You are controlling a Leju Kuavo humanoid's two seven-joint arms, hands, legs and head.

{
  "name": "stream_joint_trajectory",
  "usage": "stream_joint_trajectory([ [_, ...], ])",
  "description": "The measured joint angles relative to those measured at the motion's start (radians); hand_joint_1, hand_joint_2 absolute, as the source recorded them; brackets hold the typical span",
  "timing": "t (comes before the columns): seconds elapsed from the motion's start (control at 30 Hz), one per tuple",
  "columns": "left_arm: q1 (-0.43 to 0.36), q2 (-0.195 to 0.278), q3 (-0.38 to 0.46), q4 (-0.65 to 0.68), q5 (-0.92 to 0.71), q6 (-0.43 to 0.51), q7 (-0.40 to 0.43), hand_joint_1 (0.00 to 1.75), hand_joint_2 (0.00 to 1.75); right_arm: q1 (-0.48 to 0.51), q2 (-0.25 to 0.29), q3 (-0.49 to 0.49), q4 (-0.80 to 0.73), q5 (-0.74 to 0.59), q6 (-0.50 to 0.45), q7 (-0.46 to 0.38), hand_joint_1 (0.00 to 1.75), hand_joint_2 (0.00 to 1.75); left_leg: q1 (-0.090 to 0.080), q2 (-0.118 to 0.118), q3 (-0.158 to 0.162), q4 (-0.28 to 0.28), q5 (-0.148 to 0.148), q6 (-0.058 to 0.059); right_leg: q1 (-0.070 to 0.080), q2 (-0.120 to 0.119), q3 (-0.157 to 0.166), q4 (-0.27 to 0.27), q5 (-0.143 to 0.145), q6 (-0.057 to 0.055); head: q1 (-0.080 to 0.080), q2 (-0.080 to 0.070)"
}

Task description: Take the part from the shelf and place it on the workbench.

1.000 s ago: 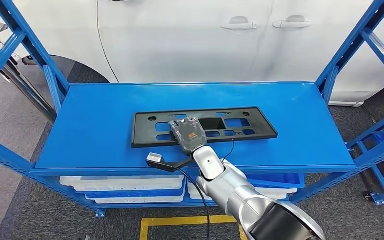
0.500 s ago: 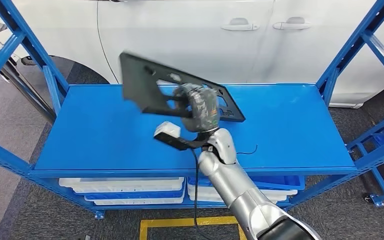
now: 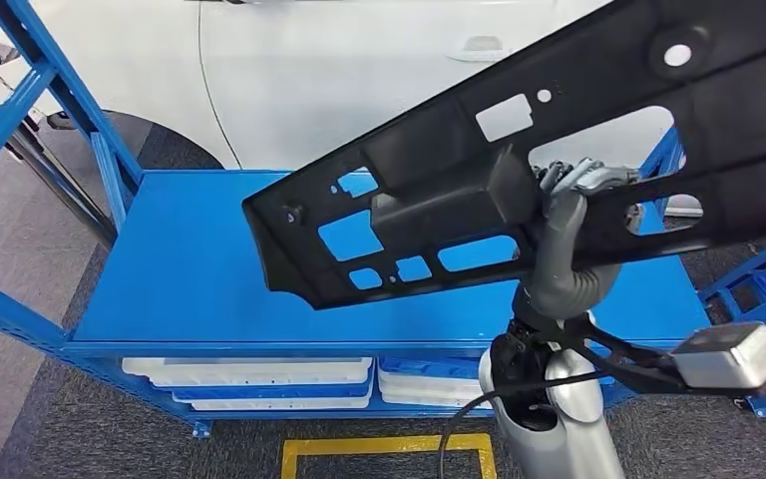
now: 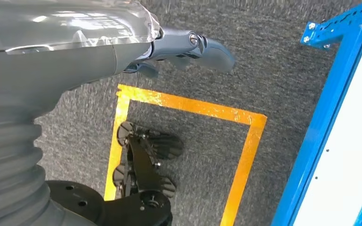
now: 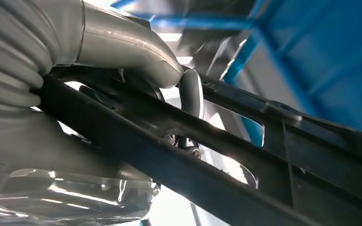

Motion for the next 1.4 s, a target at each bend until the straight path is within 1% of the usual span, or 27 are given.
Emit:
stream_joint_trajectory([
  [0.07, -0.002, 0.000, 0.000, 0.000, -0.001, -0.001, -0.004, 0.00, 1.75, 0.023, -0.010, 0.001, -0.039, -0.017, 0.045, -0.001, 1.75, 1.75, 0.000, 0.003, 0.000, 0.008, -0.011, -0.011, -0.005, 0.000, 0.005, -0.007, 0.003, -0.010, 0.000, 0.000],
  [0.1, -0.004, 0.000, 0.000, 0.000, -0.002, -0.002, -0.005, 0.00, 1.75, 0.033, -0.015, 0.003, -0.055, -0.020, 0.064, -0.002, 1.75, 1.75, 0.000, 0.004, -0.009, 0.032, -0.029, -0.015, -0.008, -0.002, 0.008, -0.011, 0.005, -0.015, -0.001, 0.000],
  [0.2, -0.006, 0.000, 0.000, 0.000, -0.007, -0.003, -0.007, 0.00, 1.75, 0.052, -0.030, 0.021, -0.086, -0.021, 0.108, -0.007, 1.75, 1.75, 0.001, 0.006, -0.082, 0.204, -0.122, -0.023, -0.008, -0.006, 0.011, -0.014, 0.005, -0.025, -0.001, 0.000],
  [0.23, -0.005, 0.000, 0.000, 0.000, -0.008, -0.003, -0.007, 0.00, 1.75, 0.056, -0.037, 0.030, -0.089, -0.021, 0.118, -0.008, 1.75, 1.75, 0.002, 0.006, -0.104, 0.255, -0.138, -0.025, -0.008, -0.006, 0.011, -0.013, 0.005, -0.026, -0.001, 0.000],
  [0.27, -0.005, 0.000, 0.000, 0.000, -0.009, -0.002, -0.006, 0.00, 1.75, 0.059, -0.043, 0.038, -0.090, -0.021, 0.125, -0.008, 1.75, 1.75, 0.002, 0.006, -0.112, 0.274, -0.136, -0.025, -0.007, -0.005, 0.011, -0.011, 0.006, -0.026, -0.001, 0.000],
  [0.3, -0.005, 0.001, 0.000, 0.000, -0.008, -0.002, -0.005, 0.00, 1.75, 0.061, -0.048, 0.046, -0.090, -0.021, 0.129, -0.007, 1.75, 1.75, 0.002, 0.006, -0.100, 0.252, -0.115, -0.025, -0.007, -0.005, 0.011, -0.010, 0.005, -0.026, -0.001, 0.000],
  [0.37, -0.006, 0.002, 0.000, 0.000, -0.007, -0.002, -0.004, 0.00, 1.75, 0.060, -0.056, 0.060, -0.090, -0.022, 0.135, -0.008, 1.75, 1.75, 0.001, 0.006, -0.036, 0.122, -0.051, -0.018, -0.007, -0.004, 0.011, -0.005, 0.004, -0.024, -0.001, 0.000],
  [0.43, -0.007, 0.003, 0.000, 0.000, -0.006, -0.002, -0.004, 0.00, 1.75, 0.056, -0.062, 0.071, -0.090, -0.024, 0.136, -0.008, 1.75, 1.75, -0.002, 0.005, 0.012, 0.022, -0.016, -0.009, -0.004, -0.004, 0.007, 0.003, 0.004, -0.017, -0.001, 0.000],
  [0.57, -0.006, 0.003, 0.001, 0.000, -0.004, -0.002, -0.001, 0.00, 1.75, 0.047, -0.076, 0.086, -0.089, -0.036, 0.132, -0.008, 1.75, 1.75, -0.003, 0.005, 0.013, -0.001, 0.001, 0.012, -0.003, -0.004, -0.003, 0.009, 0.003, 0.005, 0.000, 0.000],
  [0.63, -0.008, 0.002, 0.001, 0.000, -0.001, -0.002, 0.006, 0.00, 1.75, 0.038, -0.083, 0.091, -0.089, -0.043, 0.120, -0.008, 1.75, 1.75, 0.002, 0.008, 0.004, -0.009, 0.015, 0.025, -0.006, -0.003, -0.026, 0.069, -0.052, 0.015, 0.002, 0.000],
  [0.7, -0.009, 0.003, 0.001, 0.000, 0.000, -0.001, 0.015, 0.00, 1.75, 0.032, -0.091, 0.096, -0.088, -0.045, 0.106, -0.010, 1.75, 1.75, 0.001, 0.010, -0.012, -0.009, 0.028, 0.030, -0.011, -0.003, -0.070, 0.200, -0.138, 0.023, 0.005, 0.000],
  [0.73, -0.009, 0.003, 0.001, 0.000, 0.000, 0.000, 0.018, 0.00, 1.75, 0.031, -0.094, 0.098, -0.087, -0.046, 0.101, -0.011, 1.75, 1.75, 0.001, 0.010, -0.021, -0.008, 0.034, 0.030, -0.014, -0.003, -0.086, 0.258, -0.166, 0.026, 0.005, 0.000],
  [0.77, -0.009, 0.003, 0.001, 0.000, 0.000, 0.000, 0.020, 0.00, 1.75, 0.031, -0.097, 0.101, -0.086, -0.046, 0.098, -0.012, 1.75, 1.75, 0.000, 0.010, -0.030, -0.006, 0.040, 0.029, -0.016, -0.003, -0.087, 0.285, -0.174, 0.029, 0.005, 0.000],
  [0.8, -0.008, 0.003, 0.001, 0.000, 0.000, 0.000, 0.022, 0.00, 1.75, 0.030, -0.100, 0.103, -0.085, -0.046, 0.097, -0.012, 1.75, 1.75, 0.000, 0.010, -0.039, -0.004, 0.046, 0.027, -0.018, -0.004, -0.066, 0.270, -0.162, 0.030, 0.006, 0.000],
  [0.83, -0.008, 0.003, 0.001, 0.000, 0.000, 0.000, 0.022, 0.00, 1.75, 0.028, -0.102, 0.105, -0.085, -0.047, 0.097, -0.012, 1.75, 1.75, 0.001, 0.010, -0.048, -0.002, 0.051, 0.025, -0.019, -0.004, -0.026, 0.217, -0.136, 0.029, 0.006, 0.000],
  [0.9, -0.008, 0.003, 0.001, 0.000, 0.000, 0.001, 0.026, 0.00, 1.75, 0.022, -0.103, 0.108, -0.084, -0.047, 0.095, -0.013, 1.75, 1.75, 0.000, 0.008, -0.061, 0.003, 0.062, 0.017, -0.018, -0.004, 0.070, 0.069, -0.094, 0.024, 0.005, 0.000],
  [0.97, -0.008, 0.003, 0.002, 0.000, 0.000, 0.002, 0.033, 0.00, 1.75, 0.016, -0.106, 0.112, -0.084, -0.046, 0.084, -0.024, 1.75, 1.75, -0.001, 0.007, -0.065, 0.001, 0.075, 0.004, -0.013, -0.003, 0.113, -0.007, -0.080, 0.016, 0.006, 0.000],
  [1.03, -0.007, 0.004, 0.003, 0.000, 0.000, 0.006, 0.044, 0.00, 1.75, 0.012, -0.113, 0.118, -0.081, -0.047, 0.065, -0.043, 1.75, 1.75, -0.001, 0.006, -0.066, -0.007, 0.091, -0.009, -0.010, -0.002, 0.105, -0.017, -0.069, 0.004, 0.008, 0.000],
  [1.07, -0.006, 0.005, 0.004, 0.000, 0.000, 0.008, 0.050, 0.00, 1.75, 0.009, -0.117, 0.122, -0.079, -0.049, 0.055, -0.053, 1.75, 1.75, -0.001, 0.006, -0.071, -0.006, 0.090, -0.015, -0.012, -0.004, 0.098, -0.022, -0.060, -0.003, 0.008, 0.000],
  [1.1, -0.004, 0.006, 0.005, 0.000, -0.001, 0.011, 0.056, 0.00, 1.75, 0.007, -0.120, 0.127, -0.077, -0.054, 0.047, -0.061, 1.75, 1.75, 0.000, 0.006, -0.079, 0.005, 0.071, -0.020, -0.014, -0.005, 0.089, -0.025, -0.049, -0.013, 0.007, 0.000],
  [1.13, -0.002, 0.008, 0.005, 0.000, -0.002, 0.014, 0.061, 0.00, 1.75, 0.004, -0.123, 0.132, -0.074, -0.058, 0.039, -0.068, 1.75, 1.75, 0.000, 0.006, -0.091, 0.036, 0.034, -0.025, -0.016, -0.007, 0.078, -0.028, -0.036, -0.021, 0.006, 0.000],
  [1.2, -0.001, 0.008, 0.006, 0.000, -0.006, 0.019, 0.071, 0.00, 1.75, 0.000, -0.129, 0.141, -0.068, -0.066, 0.030, -0.077, 1.75, 1.75, 0.001, 0.007, -0.122, 0.151, -0.069, -0.031, -0.014, -0.009, 0.054, -0.029, -0.015, -0.029, 0.003, 0.000],
  [1.23, 0.000, 0.009, 0.006, 0.000, -0.008, 0.020, 0.075, 0.00, 1.75, 0.000, -0.134, 0.145, -0.065, -0.066, 0.030, -0.079, 1.75, 1.75, 0.002, 0.007, -0.133, 0.215, -0.103, -0.033, -0.011, -0.010, 0.041, -0.027, -0.006, -0.030, 0.003, 0.000],
  [1.27, 0.000, 0.010, 0.006, 0.000, -0.012, 0.021, 0.079, 0.00, 1.75, -0.002, -0.141, 0.149, -0.063, -0.062, 0.034, -0.080, 1.75, 1.75, 0.002, 0.007, -0.135, 0.260, -0.115, -0.033, -0.009, -0.010, 0.028, -0.025, 0.003, -0.030, 0.003, 0.000],
  [1.3, 0.000, 0.011, 0.006, 0.000, -0.015, 0.021, 0.081, 0.00, 1.75, -0.004, -0.148, 0.152, -0.061, -0.057, 0.043, -0.080, 1.75, 1.75, 0.001, 0.007, -0.120, 0.275, -0.105, -0.032, -0.007, -0.011, 0.014, -0.023, 0.011, -0.030, 0.003, 0.000],
  [1.33, -0.001, 0.012, 0.006, 0.000, -0.019, 0.021, 0.084, 0.00, 1.75, -0.007, -0.156, 0.154, -0.061, -0.051, 0.053, -0.080, 1.75, 1.75, 0.001, 0.007, -0.089, 0.252, -0.081, -0.029, -0.005, -0.011, 0.002, -0.019, 0.019, -0.029, 0.003, 0.000],
  [1.4, -0.003, 0.018, 0.005, 0.000, -0.027, 0.018, 0.085, 0.00, 1.75, -0.014, -0.167, 0.155, -0.061, -0.039, 0.073, -0.081, 1.75, 1.75, -0.002, 0.007, 0.015, 0.122, -0.047, -0.018, -0.002, -0.010, -0.017, -0.012, 0.032, -0.025, 0.003, 0.000],
])
